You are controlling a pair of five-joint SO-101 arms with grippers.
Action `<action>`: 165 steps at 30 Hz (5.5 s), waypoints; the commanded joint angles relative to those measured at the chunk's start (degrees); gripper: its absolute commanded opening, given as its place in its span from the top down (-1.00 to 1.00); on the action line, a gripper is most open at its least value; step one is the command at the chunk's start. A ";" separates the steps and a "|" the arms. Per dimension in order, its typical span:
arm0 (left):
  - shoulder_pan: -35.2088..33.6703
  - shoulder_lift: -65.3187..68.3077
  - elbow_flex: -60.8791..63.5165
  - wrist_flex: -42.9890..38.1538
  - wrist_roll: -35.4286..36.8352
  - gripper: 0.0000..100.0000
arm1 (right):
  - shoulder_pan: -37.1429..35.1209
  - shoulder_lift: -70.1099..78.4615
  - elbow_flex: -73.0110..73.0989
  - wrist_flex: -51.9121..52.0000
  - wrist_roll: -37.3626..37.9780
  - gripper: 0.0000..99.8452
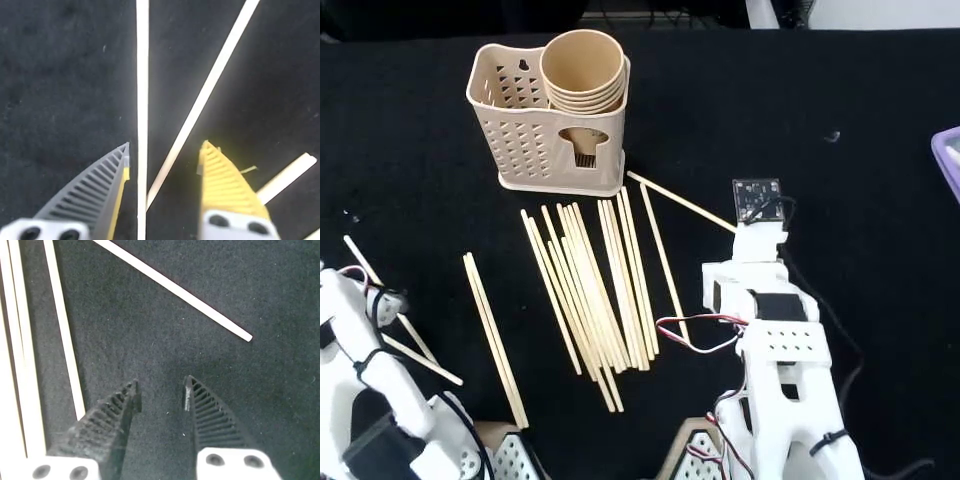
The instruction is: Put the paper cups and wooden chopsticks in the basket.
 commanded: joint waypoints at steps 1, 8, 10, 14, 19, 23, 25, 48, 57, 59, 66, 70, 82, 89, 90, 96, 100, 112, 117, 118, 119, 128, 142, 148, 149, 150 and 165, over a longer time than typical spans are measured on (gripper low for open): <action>-0.75 0.53 -1.98 0.00 -0.18 0.52 | 0.88 -0.66 -0.84 -1.14 0.09 0.69; -1.80 6.59 2.24 -7.65 -0.18 0.52 | 0.88 -0.66 -0.84 -1.14 0.09 0.69; -2.86 8.62 2.33 -9.93 -0.18 0.52 | 0.88 -0.66 -0.84 -1.14 0.09 0.69; -4.18 11.43 1.45 -12.57 -0.18 0.52 | 0.88 -0.66 -0.92 -1.14 0.09 0.69; -3.82 14.07 -2.07 -12.84 0.26 0.52 | 0.88 -0.66 -1.01 -1.14 0.09 0.69; -3.74 15.21 -4.70 -12.84 0.26 0.70 | 0.88 -0.66 -1.01 -1.14 0.09 0.69; -3.74 15.56 -5.67 -12.84 0.18 0.79 | 0.88 -0.66 -1.01 -1.14 0.09 0.69; -1.10 17.41 -13.05 -14.15 -4.13 0.94 | 0.88 -0.66 -0.92 -1.14 0.09 0.69; 4.44 7.03 -32.84 3.69 -4.31 0.94 | 0.88 -0.66 -0.92 -1.14 0.09 0.69; 6.64 4.31 -34.51 0.70 -4.22 0.94 | 0.88 -0.66 -0.84 -1.14 0.09 0.69; 17.10 -8.53 -30.11 -17.32 -4.13 0.94 | 0.88 -0.66 -0.84 -1.14 0.09 0.69; 23.52 -16.53 -24.57 -32.70 -4.13 0.94 | 0.88 -0.66 -0.84 -1.14 0.09 0.69; 40.13 -20.66 -18.15 -62.33 -4.66 0.94 | 0.88 -0.57 -0.75 -1.14 0.09 0.69; 42.77 -5.63 -26.68 -68.84 -11.08 0.94 | 0.88 -0.31 0.40 -3.87 0.09 0.69; 42.86 -3.34 -28.09 -68.84 -11.69 0.94 | 0.88 -0.31 0.66 -4.40 0.09 0.69; 42.51 7.30 -31.96 -71.65 -12.57 0.94 | 0.88 -0.31 0.66 -4.75 0.09 0.69; 42.68 11.43 -31.78 -74.64 -12.57 0.94 | 0.88 -0.31 0.66 -4.75 0.09 0.69; 42.33 12.66 -31.69 -72.62 -12.22 0.80 | 0.88 -0.31 0.92 -4.75 2.29 0.69; 42.33 9.05 -32.48 -59.25 -12.22 0.79 | 0.62 -0.31 0.92 -4.75 2.46 0.69; 42.33 7.82 -32.40 -57.05 -12.22 0.79 | 0.53 -0.31 0.92 -4.75 2.46 0.69; 42.33 6.33 -32.13 -55.03 -12.22 0.79 | 0.53 -0.31 0.92 -4.75 2.46 0.69; 35.56 -13.10 -26.42 -29.71 -12.22 0.80 | -1.93 -0.31 0.48 -3.34 2.81 0.68; 22.90 -49.76 23.87 -26.37 -12.22 0.80 | -18.37 -0.22 -6.02 8.26 5.89 0.58; 22.64 -59.08 35.74 -28.22 -10.29 0.80 | -25.41 0.84 -5.41 2.46 4.66 0.55; 22.46 -60.40 36.35 -27.96 -9.32 0.80 | -25.93 2.15 -5.23 0.35 3.96 0.55; 22.46 -61.71 36.97 -27.87 -8.88 0.80 | -26.46 3.91 -5.14 -1.67 3.52 0.55; 22.90 -72.97 43.47 -27.60 -8.18 0.80 | -20.84 37.41 -20.26 -7.56 2.37 0.55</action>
